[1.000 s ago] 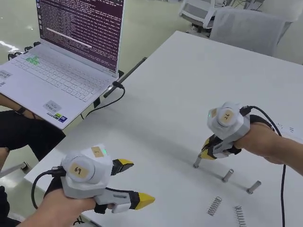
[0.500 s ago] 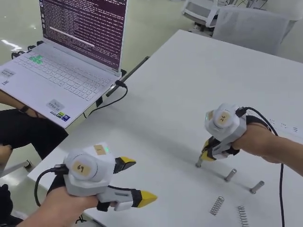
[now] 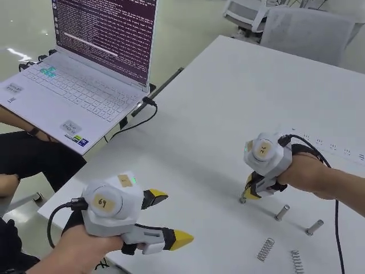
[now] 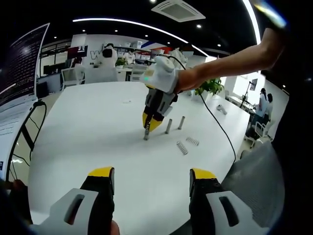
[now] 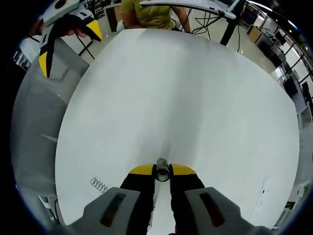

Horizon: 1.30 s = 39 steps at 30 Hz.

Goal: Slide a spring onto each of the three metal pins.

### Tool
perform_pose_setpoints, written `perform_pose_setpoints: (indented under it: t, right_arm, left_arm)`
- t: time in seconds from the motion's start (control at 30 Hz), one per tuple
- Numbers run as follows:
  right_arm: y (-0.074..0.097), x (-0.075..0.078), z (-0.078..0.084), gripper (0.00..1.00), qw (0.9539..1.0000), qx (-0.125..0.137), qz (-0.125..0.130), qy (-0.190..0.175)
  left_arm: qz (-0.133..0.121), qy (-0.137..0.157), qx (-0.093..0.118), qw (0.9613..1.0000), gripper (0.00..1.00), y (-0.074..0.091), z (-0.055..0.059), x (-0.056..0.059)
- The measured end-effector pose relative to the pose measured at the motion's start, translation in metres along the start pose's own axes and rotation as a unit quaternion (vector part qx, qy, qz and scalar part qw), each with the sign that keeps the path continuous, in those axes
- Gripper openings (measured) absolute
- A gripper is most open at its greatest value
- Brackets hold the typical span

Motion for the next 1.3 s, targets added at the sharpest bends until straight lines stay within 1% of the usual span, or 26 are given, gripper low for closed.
perform_pose_setpoints:
  t: [0.37, 0.57, 0.77, 0.97, 1.13, 1.3]
  right_arm:
    - [-0.008, -0.002, 0.003, 0.09, 0.9999, -0.01, -0.004, 0.0]
    - [-0.009, -0.002, 0.004, 0.1, 0.9999, -0.013, -0.006, -0.002]
    - [-0.006, 0.0, 0.003, 0.12, 0.9999, -0.01, -0.005, -0.007]
    - [0.001, -0.001, 0.001, 0.15, 0.9998, -0.005, -0.004, -0.018]
    - [0.005, -0.002, 0.004, 0.18, 0.9998, -0.006, 0.001, -0.019]
    - [0.012, -0.001, 0.006, 0.2, 0.9996, -0.002, 0.006, -0.029]
  left_arm:
    - [0.0, 0.001, 0.0, 1.0, 0.57, 0.0, 0.0, 0.0]
    - [-0.001, 0.001, 0.0, 1.0, 0.57, 0.0, 0.0, 0.0]
    - [-0.001, 0.002, 0.0, 1.0, 0.57, 0.0, -0.001, -0.001]
    - [-0.001, 0.0, 0.0, 1.0, 0.57, 0.0, -0.002, -0.001]
    - [0.003, -0.001, -0.001, 1.0, 0.57, -0.001, -0.001, 0.001]
    - [0.006, -0.004, -0.002, 1.0, 0.57, -0.003, -0.002, 0.004]
Point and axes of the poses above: the centre of the closed fingertips' face, and the gripper's own axes: y roughly backward along the fingers, x roughly to its right, z roughly out of its underside, the point moved 3 cm from there along y, roughly backward along the fingers, and after that the axes turned 11 degrees about z, right-handed, at the moved point
